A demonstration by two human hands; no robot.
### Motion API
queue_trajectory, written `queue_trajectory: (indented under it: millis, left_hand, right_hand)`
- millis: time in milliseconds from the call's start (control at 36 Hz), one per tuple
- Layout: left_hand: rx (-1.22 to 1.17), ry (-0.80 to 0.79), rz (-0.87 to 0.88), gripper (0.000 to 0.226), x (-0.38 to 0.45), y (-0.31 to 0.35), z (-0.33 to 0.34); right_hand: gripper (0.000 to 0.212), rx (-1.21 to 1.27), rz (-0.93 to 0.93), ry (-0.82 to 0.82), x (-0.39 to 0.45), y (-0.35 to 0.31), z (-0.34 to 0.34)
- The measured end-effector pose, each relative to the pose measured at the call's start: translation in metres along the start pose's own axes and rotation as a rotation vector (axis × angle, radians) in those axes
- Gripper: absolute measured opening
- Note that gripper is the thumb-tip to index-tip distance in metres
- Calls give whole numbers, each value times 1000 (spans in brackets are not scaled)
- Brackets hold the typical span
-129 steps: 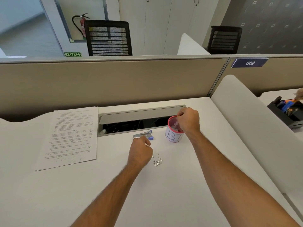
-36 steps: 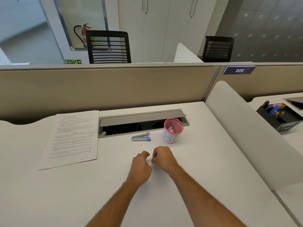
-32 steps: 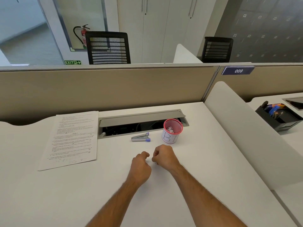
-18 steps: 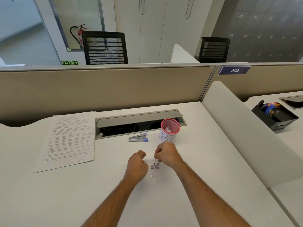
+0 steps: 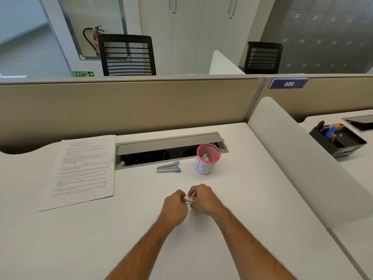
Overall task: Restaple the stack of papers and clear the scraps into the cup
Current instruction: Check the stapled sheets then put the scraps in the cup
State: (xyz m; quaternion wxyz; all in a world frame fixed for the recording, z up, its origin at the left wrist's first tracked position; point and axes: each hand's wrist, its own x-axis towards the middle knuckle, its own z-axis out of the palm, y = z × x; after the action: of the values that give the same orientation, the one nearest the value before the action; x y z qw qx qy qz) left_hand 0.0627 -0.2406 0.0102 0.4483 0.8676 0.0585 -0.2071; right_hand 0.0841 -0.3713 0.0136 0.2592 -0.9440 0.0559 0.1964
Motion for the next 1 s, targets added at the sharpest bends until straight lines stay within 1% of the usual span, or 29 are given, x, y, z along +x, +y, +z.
queue_trajectory:
  millis: [56,139,278,417,611,750,889,1000]
  left_hand:
    - [-29,-29,0,41,-2,4,0]
    - [-58,-54,-7,48,-3,6,-1]
    - [-36,-2,-10,51,-2,3,-3]
    - [-1,64,-22,44,-2,1,-10]
    - [-34,35,-50,44,-3,-1,-10]
    - [-85,-43,-62,51,-7,5,-9]
    - [-127,-57,-85,49,-5,7,-9]
    - [-173,-63,-103,51,-3,5,-10]
  right_hand:
    - [38,-12,-35,-2,-1,-1,1]
    - [30,-21,-80,43,-3,-3,5]
    - [19,-62,-93,96,-2,-7,6]
    - [21,-123,-59,55,3,-15,6]
    - [26,-215,-46,25,11,-23,8]
    - [25,-198,-62,14,11,-24,6]
    - [22,-166,-64,6,10,-23,1]
    - [21,-82,-29,13,8,-22,-4]
